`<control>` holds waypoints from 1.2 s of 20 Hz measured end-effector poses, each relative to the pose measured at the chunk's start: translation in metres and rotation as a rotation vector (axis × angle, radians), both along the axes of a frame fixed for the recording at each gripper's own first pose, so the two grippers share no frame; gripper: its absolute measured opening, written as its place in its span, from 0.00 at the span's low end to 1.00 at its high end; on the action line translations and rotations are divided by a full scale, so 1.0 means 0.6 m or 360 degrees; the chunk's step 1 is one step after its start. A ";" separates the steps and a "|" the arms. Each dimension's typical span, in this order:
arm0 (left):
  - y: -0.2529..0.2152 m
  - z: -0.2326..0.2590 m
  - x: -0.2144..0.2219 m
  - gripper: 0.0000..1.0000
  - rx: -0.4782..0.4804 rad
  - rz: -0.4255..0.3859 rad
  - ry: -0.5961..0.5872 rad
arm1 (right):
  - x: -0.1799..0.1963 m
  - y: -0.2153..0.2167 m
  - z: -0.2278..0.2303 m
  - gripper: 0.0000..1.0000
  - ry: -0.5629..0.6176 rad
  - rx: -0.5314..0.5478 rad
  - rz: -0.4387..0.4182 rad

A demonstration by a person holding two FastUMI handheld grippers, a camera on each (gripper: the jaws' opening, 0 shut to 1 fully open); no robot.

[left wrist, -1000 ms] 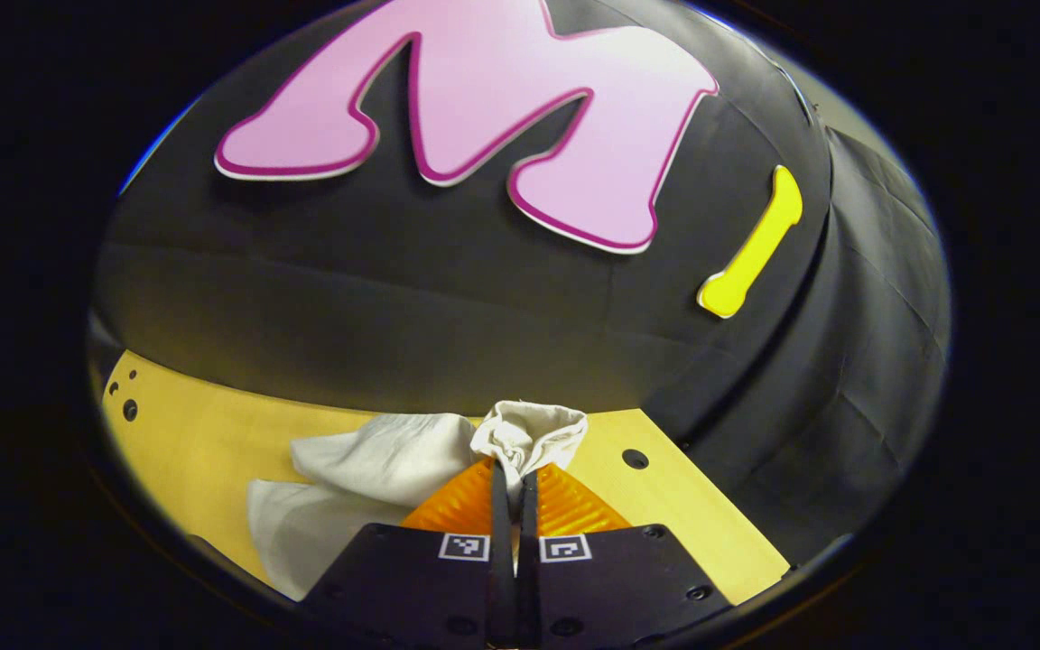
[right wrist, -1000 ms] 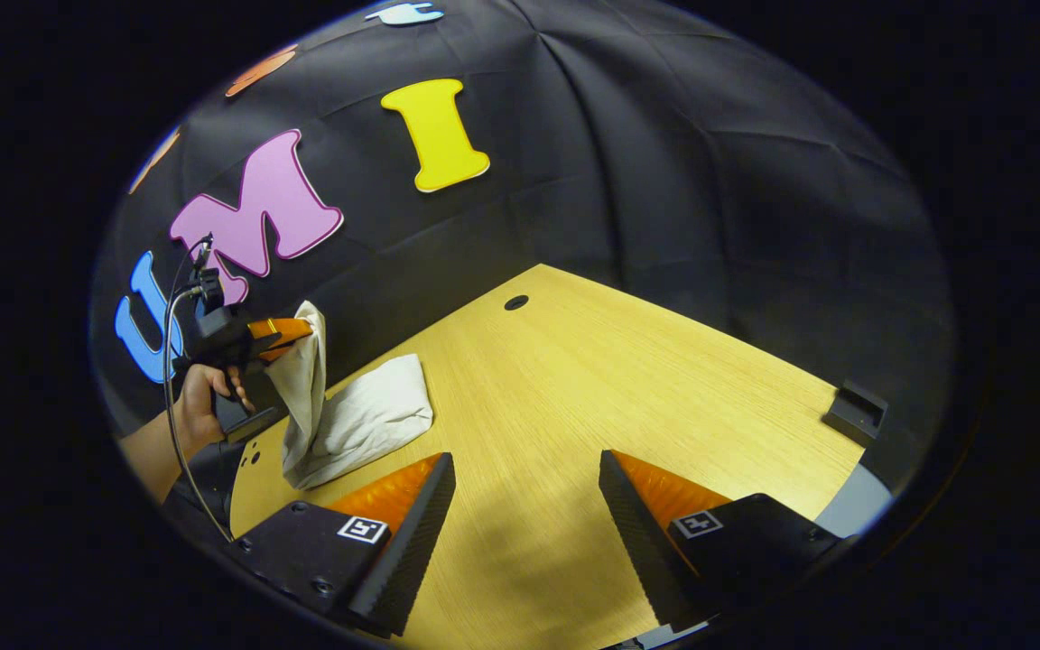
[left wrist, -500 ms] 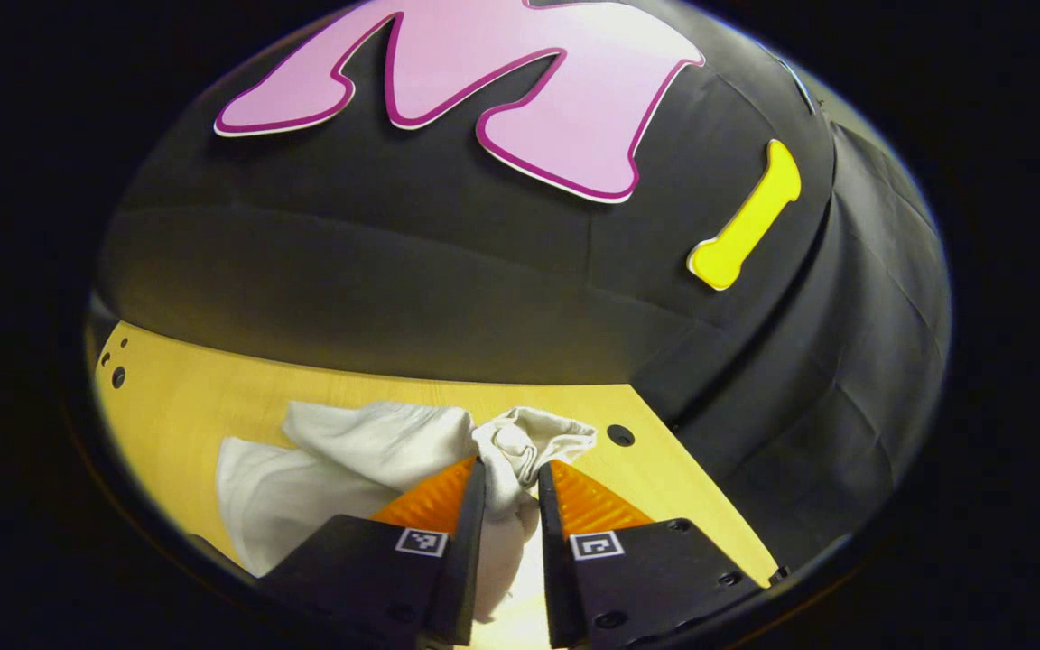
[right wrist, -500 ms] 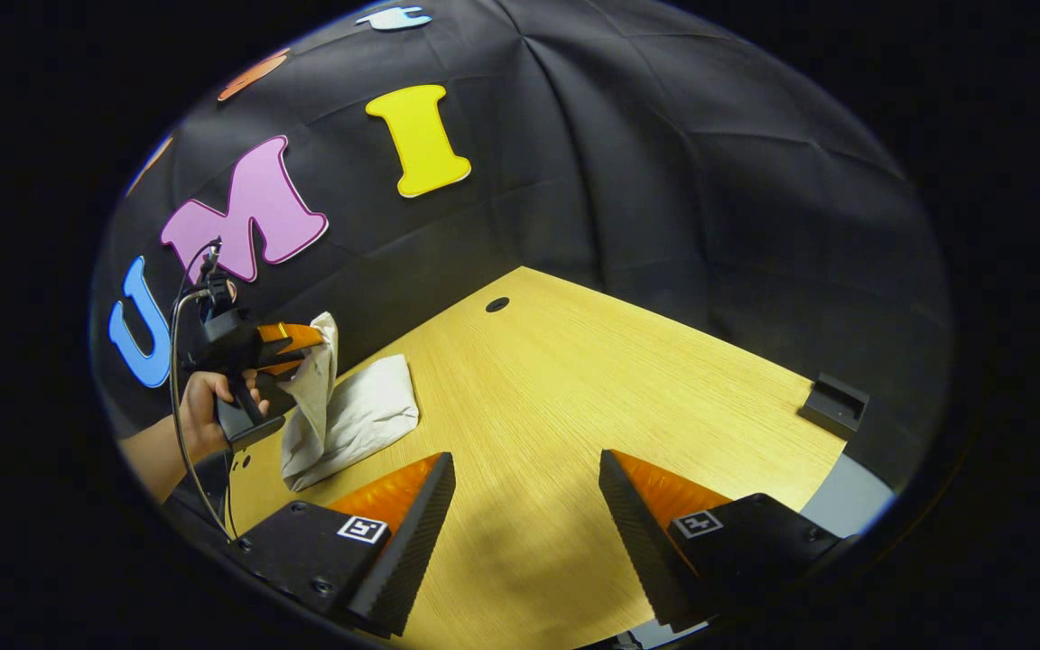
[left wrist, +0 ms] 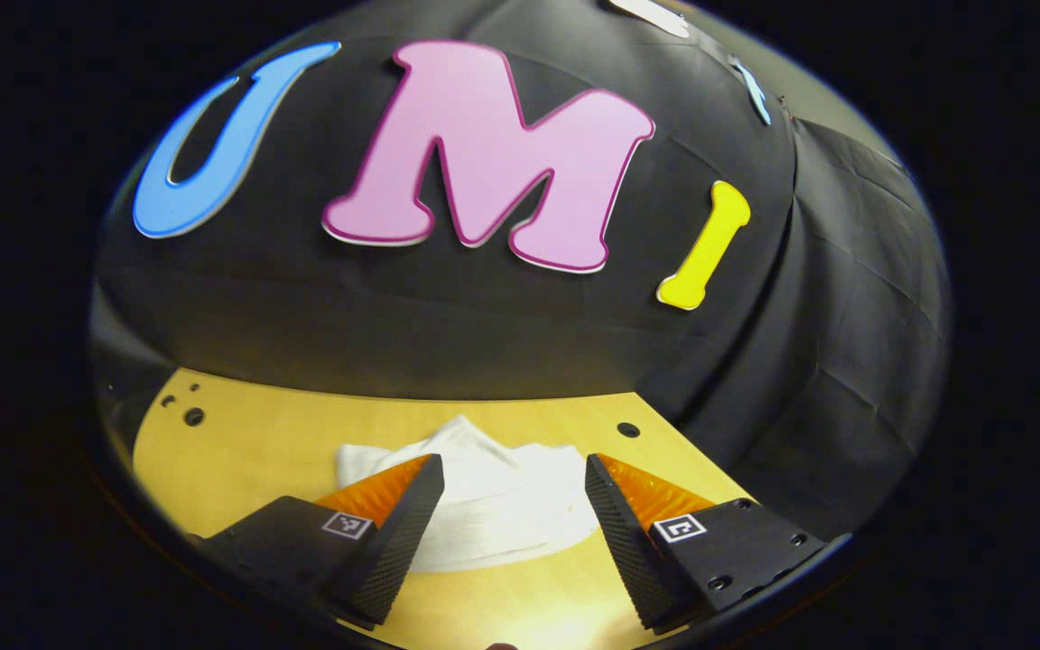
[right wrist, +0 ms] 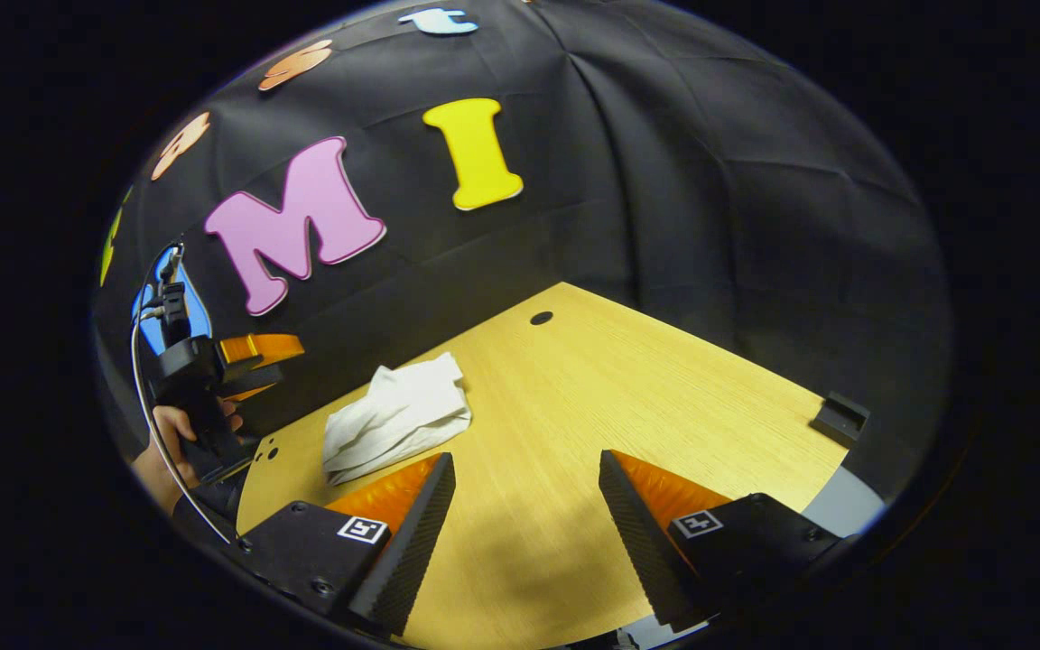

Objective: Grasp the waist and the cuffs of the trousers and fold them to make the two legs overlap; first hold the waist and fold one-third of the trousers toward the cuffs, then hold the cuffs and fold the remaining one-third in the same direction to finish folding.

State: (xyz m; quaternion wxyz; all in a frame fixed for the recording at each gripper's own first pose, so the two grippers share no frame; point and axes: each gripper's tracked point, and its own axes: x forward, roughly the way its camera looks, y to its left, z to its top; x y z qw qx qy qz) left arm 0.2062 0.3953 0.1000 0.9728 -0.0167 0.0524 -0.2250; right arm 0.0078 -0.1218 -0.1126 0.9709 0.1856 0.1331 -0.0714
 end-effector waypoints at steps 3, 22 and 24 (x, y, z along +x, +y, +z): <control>0.097 0.016 -0.100 0.97 -0.0006 0.0069 -0.0072 | -0.025 0.024 0.059 0.98 -0.0075 -0.0083 0.0029; 0.381 -0.092 -0.516 0.97 -0.0034 0.0362 -0.0157 | -0.240 0.156 0.170 0.98 -0.0324 -0.0416 0.0217; 0.388 -0.103 -0.522 0.97 -0.0038 0.0391 -0.0128 | -0.246 0.160 0.169 0.98 -0.0338 -0.0422 0.0241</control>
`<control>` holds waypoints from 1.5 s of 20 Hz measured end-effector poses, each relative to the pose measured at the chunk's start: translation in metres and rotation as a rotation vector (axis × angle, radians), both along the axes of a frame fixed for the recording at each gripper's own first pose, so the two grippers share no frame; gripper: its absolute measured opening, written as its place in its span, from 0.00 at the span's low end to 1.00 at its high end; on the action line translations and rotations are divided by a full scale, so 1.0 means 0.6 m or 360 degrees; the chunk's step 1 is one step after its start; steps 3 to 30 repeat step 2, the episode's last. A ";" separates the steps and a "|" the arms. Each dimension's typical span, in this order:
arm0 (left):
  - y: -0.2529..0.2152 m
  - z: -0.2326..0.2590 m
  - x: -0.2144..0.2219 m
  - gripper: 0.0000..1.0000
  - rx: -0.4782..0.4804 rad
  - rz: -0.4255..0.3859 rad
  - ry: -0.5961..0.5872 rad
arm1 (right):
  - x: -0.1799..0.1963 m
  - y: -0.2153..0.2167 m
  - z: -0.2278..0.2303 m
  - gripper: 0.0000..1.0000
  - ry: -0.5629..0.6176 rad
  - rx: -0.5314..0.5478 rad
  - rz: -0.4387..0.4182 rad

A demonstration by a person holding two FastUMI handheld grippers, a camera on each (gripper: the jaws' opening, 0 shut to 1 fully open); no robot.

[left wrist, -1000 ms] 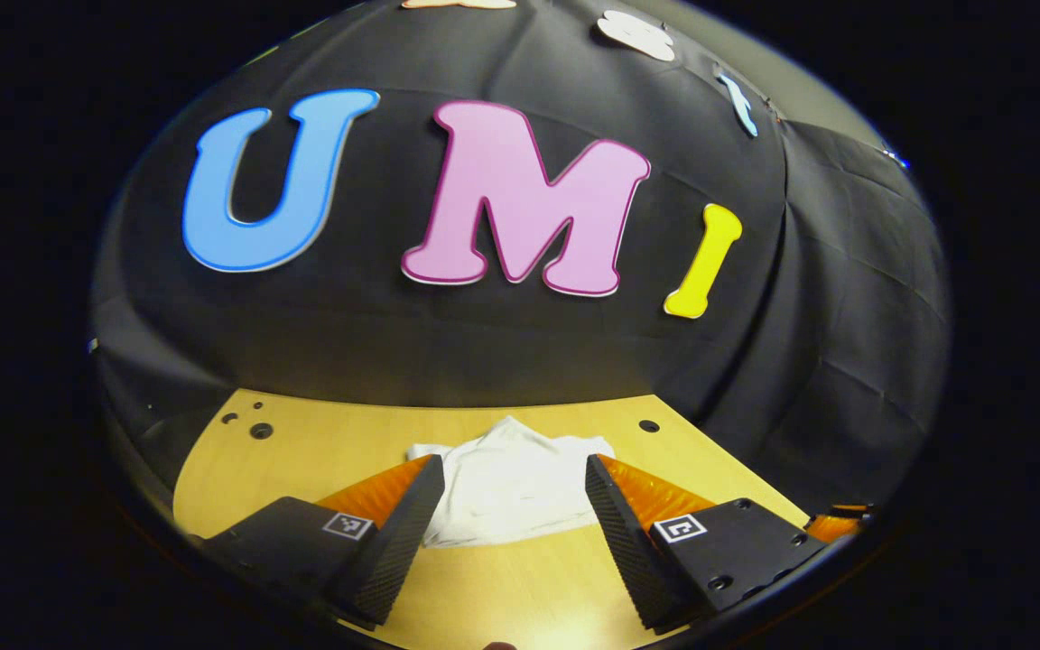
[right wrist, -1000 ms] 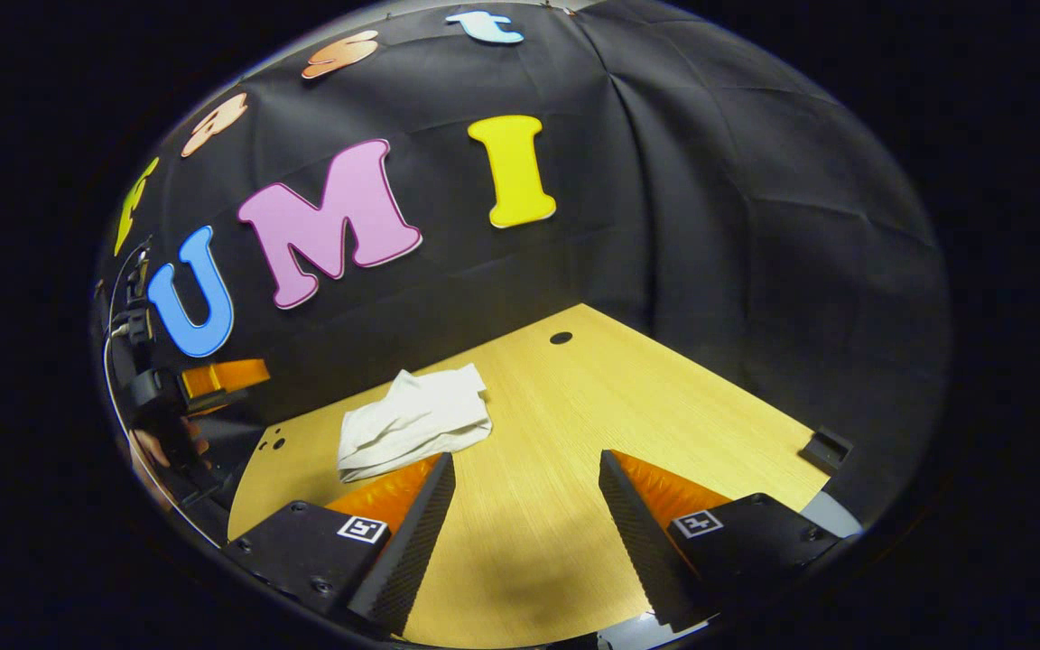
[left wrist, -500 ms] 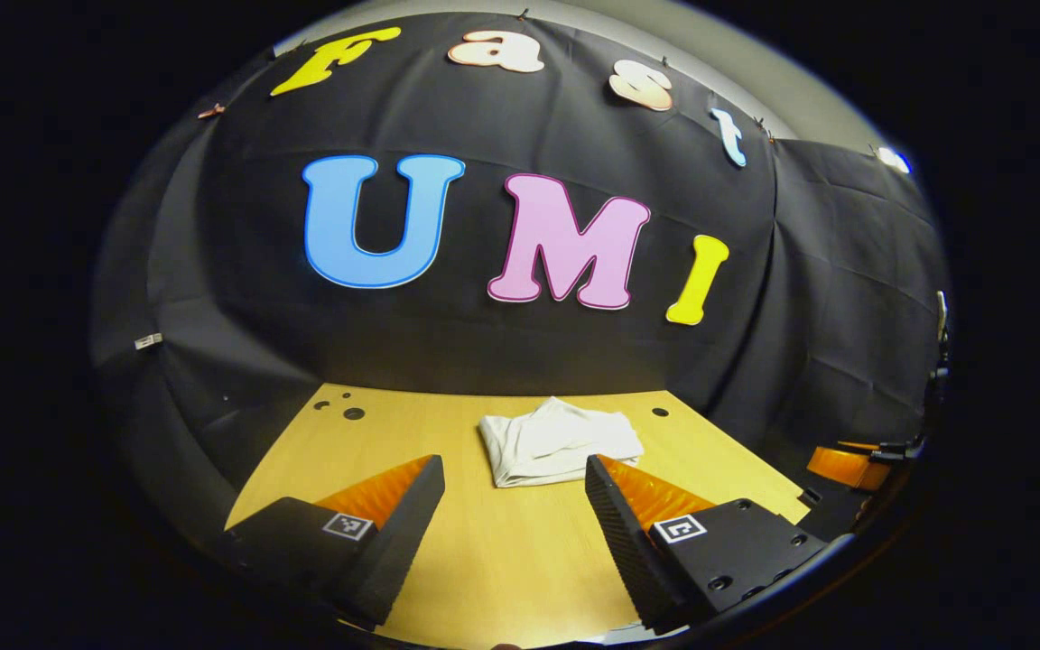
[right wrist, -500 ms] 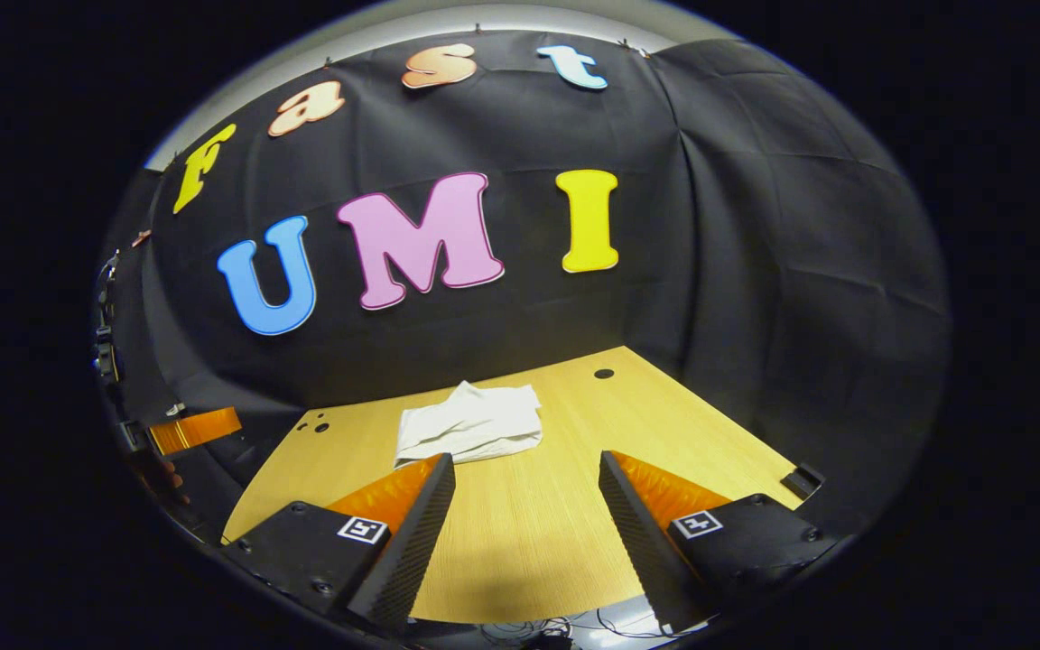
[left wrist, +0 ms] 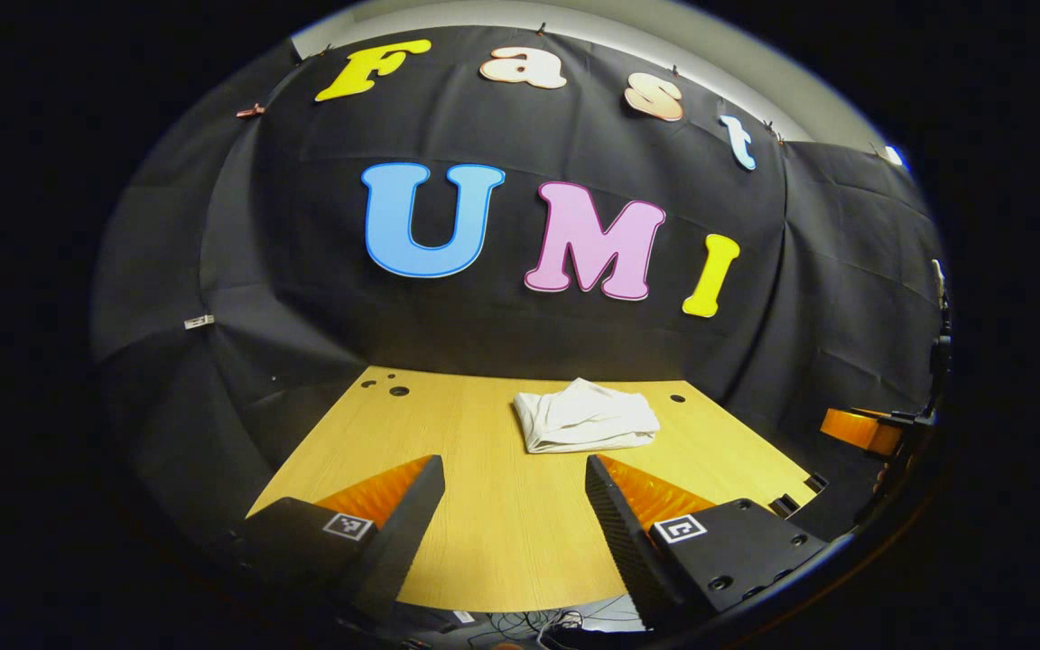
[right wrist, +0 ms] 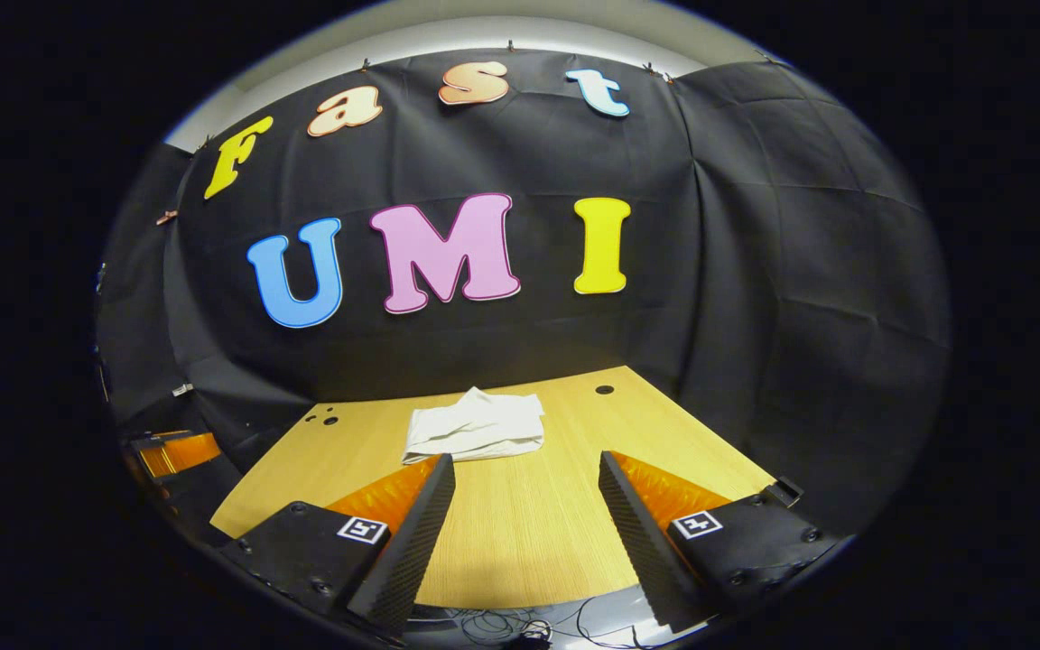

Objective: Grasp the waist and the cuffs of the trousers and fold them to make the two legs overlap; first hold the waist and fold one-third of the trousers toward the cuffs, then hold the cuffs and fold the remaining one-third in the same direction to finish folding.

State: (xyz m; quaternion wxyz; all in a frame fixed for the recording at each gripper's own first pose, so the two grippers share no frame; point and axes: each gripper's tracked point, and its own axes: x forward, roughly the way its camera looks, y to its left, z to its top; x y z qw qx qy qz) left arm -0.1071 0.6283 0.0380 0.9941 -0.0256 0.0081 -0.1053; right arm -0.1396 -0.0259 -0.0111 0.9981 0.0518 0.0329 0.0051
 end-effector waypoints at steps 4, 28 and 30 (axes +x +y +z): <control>0.004 -0.003 -0.008 0.97 -0.0005 0.0015 0.0007 | -0.005 0.004 0.000 0.98 -0.0002 -0.0014 0.0019; 0.004 -0.003 -0.008 0.97 -0.0005 0.0015 0.0007 | -0.005 0.004 0.000 0.98 -0.0002 -0.0014 0.0019; 0.004 -0.003 -0.008 0.97 -0.0005 0.0015 0.0007 | -0.005 0.004 0.000 0.98 -0.0002 -0.0014 0.0019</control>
